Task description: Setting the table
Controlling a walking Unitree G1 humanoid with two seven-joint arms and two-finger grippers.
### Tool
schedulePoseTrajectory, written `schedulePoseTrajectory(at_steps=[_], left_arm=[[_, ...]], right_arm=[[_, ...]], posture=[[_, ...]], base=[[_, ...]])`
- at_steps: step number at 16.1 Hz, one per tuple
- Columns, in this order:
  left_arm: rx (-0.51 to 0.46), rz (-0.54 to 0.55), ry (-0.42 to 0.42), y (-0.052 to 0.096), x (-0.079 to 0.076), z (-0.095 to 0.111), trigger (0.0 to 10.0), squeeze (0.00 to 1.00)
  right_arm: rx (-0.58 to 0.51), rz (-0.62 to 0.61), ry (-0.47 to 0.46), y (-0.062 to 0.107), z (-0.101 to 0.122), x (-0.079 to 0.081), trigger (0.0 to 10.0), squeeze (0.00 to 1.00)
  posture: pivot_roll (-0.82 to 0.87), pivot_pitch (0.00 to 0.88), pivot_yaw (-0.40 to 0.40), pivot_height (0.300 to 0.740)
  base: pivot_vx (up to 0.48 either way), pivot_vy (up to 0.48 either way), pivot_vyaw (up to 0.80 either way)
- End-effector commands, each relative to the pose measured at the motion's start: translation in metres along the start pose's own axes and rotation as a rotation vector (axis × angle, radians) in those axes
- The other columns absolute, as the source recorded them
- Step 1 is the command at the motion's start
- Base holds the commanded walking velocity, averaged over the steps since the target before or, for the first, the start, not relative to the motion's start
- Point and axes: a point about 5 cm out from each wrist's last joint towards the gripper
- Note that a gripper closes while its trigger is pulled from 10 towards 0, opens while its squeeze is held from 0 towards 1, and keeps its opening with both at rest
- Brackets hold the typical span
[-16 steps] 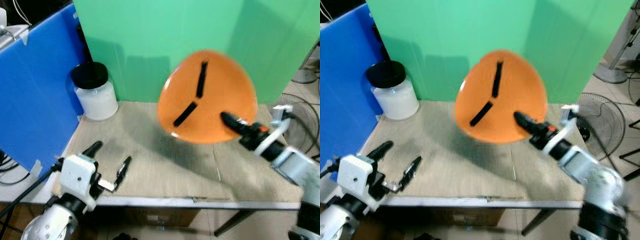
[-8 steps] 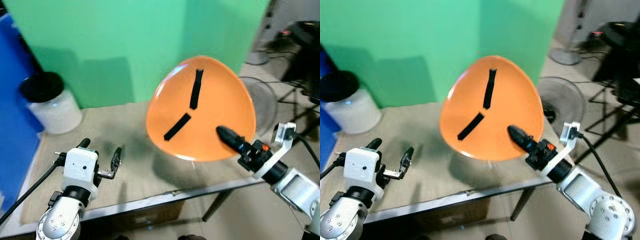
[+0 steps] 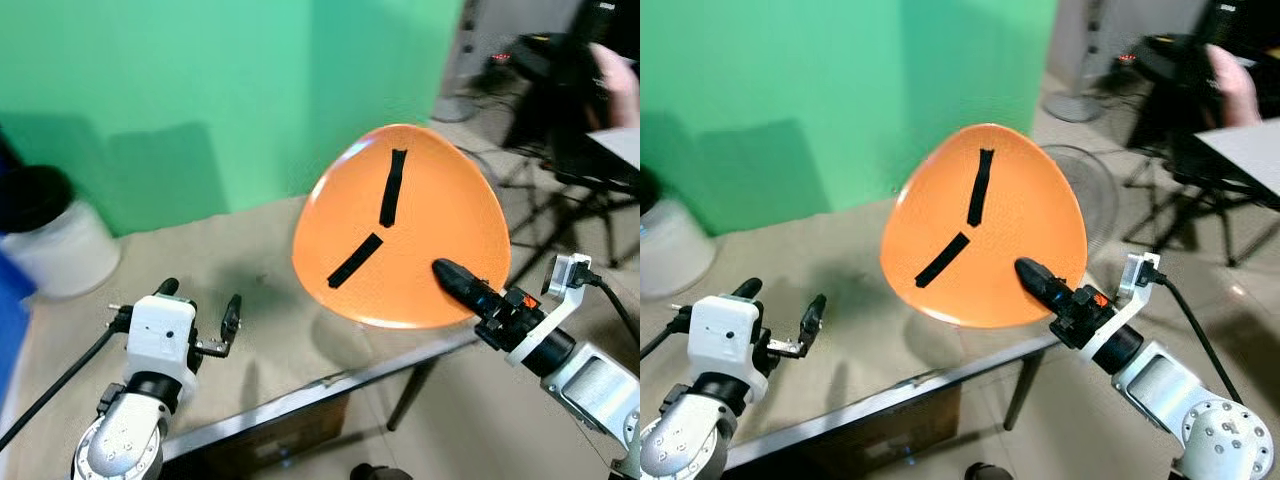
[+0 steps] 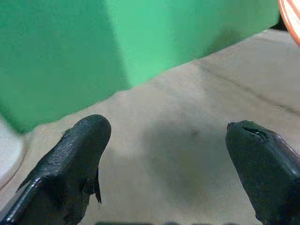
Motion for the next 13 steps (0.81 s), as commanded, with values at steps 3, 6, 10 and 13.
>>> schedulePoseTrajectory(at_steps=[3, 6, 10, 13], left_arm=[[-0.001, -0.011, -0.007, 0.0008, 0.0002, 0.0015, 10.0, 0.00], [0.001, -0.026, -0.010, 0.0000, -0.0007, 0.0019, 10.0, 0.00], [-0.008, -0.029, -0.027, -0.0022, 0.0008, 0.0033, 10.0, 0.00], [-0.018, -0.026, -0.021, -0.0028, 0.0017, 0.0055, 10.0, 0.00]], right_arm=[[-0.021, 0.050, 0.001, -0.0016, 0.0009, 0.0093, 10.0, 0.00], [-0.033, 0.050, -0.004, -0.0037, 0.0018, 0.0103, 10.0, 0.00], [-0.060, 0.024, -0.008, -0.0021, 0.0036, 0.0076, 10.0, 0.00], [-0.089, -0.007, -0.011, -0.0016, 0.0060, 0.0056, 10.0, 0.00]], posture=[[-0.08, 0.000, 0.032, 0.740], [-0.08, 0.000, 0.042, 0.740], [-0.09, 0.000, 0.050, 0.740], [-0.09, 0.000, 0.055, 0.740]], base=[[0.000, 0.000, -0.78], [0.000, 0.000, -0.78], [0.000, 0.000, -0.78], [0.000, 0.000, -0.78]])
Point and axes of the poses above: a point about 5 cm out from each wrist's last joint towards the gripper, its own y axis pointing back from the gripper into the wrist, its own z axis along the axis of the wrist's last joint, x = y × z, and after that the axes turned 2 degrees about y, right-handed
